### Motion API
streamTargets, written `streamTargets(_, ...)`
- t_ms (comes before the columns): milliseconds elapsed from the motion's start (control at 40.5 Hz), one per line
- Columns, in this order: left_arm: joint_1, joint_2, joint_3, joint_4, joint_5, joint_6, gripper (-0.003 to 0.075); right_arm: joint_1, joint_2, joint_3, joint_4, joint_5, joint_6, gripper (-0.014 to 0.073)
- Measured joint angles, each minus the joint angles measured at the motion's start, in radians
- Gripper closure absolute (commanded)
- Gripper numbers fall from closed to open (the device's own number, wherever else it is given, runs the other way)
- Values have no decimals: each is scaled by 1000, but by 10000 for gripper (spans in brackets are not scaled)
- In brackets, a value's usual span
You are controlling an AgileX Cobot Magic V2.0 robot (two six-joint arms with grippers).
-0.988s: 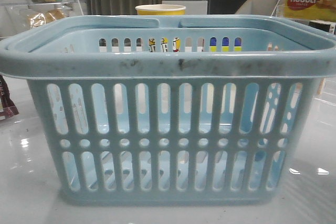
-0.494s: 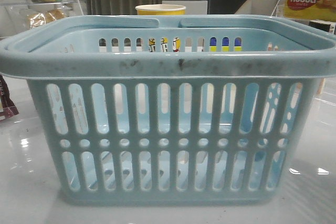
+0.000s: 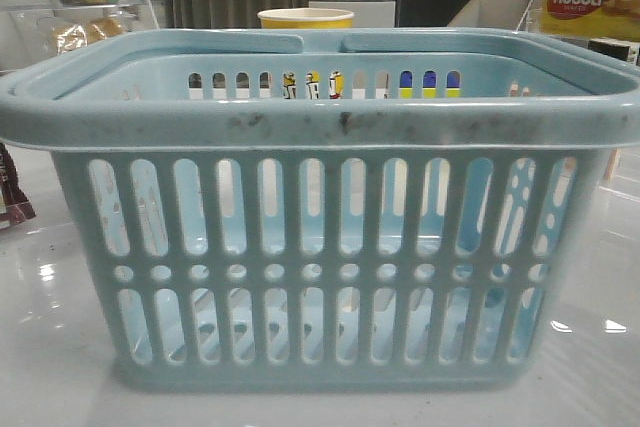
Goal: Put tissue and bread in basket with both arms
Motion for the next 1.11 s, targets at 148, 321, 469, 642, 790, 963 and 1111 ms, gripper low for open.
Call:
streamTargets(148, 0, 0, 0, 0, 0, 0, 214, -5, 144, -108, 0, 7, 0, 64)
streamTargets(321, 0, 0, 0, 0, 2, 0, 214, -5, 303, -201, -11, 3, 0, 64)
streamTargets(469, 0, 0, 0, 0, 2, 0, 214, -5, 416, -266, -22, 0, 0, 64)
streamTargets(642, 0, 0, 0, 0, 2, 0, 214, -5, 521, -312, -44, -18, 0, 64)
streamTargets(790, 0, 0, 0, 0, 2, 0, 214, -5, 575, -325, -79, -40, 0, 64)
streamTargets(963, 0, 0, 0, 0, 2, 0, 214, -9, 610, -325, -88, -96, 0, 64)
streamTargets(1111, 0, 0, 0, 0, 2, 0, 214, -15, 629, -327, -88, -140, 0, 64)
